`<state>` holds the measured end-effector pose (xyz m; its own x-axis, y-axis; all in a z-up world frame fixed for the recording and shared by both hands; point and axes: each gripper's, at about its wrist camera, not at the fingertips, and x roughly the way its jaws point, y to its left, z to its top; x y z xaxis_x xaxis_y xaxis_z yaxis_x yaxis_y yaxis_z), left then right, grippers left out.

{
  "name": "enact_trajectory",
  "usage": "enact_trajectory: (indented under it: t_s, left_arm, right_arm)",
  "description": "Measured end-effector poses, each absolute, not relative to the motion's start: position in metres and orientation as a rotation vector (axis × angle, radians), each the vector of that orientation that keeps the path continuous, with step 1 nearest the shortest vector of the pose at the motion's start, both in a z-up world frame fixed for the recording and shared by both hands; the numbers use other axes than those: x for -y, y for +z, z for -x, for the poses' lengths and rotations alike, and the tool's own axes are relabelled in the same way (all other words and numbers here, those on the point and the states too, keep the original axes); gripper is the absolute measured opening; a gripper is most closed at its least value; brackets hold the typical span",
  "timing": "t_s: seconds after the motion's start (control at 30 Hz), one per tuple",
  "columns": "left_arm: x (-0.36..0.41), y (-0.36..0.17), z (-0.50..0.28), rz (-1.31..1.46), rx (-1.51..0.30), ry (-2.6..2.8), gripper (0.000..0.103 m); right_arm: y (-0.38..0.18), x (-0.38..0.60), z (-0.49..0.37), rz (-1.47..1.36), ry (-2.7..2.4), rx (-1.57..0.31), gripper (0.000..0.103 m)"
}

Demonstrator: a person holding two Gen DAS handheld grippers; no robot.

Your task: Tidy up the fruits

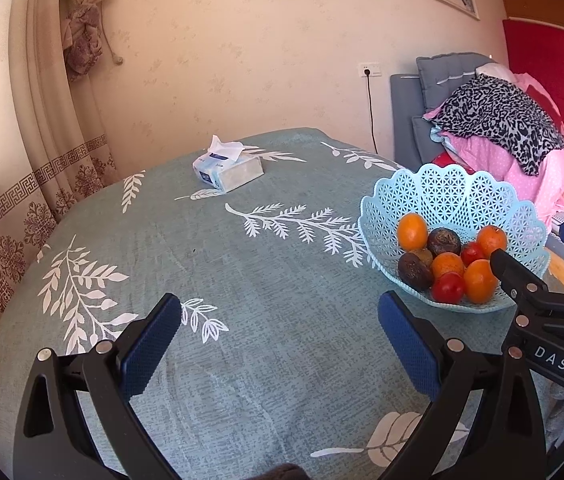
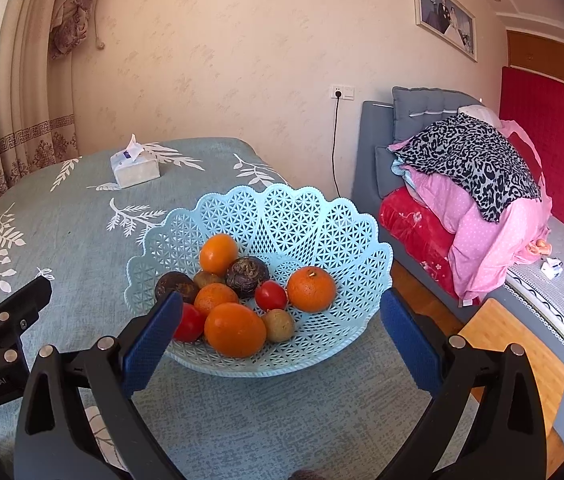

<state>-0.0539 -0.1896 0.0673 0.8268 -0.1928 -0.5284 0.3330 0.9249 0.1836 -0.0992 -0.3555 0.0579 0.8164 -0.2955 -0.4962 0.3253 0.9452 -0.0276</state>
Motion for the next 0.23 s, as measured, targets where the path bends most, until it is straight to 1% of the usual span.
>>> enact_trajectory:
  t_s: [0.23]
  left_arm:
    - [0.175,0.064,0.047,-0.240,-0.574,-0.250,0.098]
  right_arm:
    - [0.055,0.349,0.098,-0.052,-0.314,-0.533,0.100]
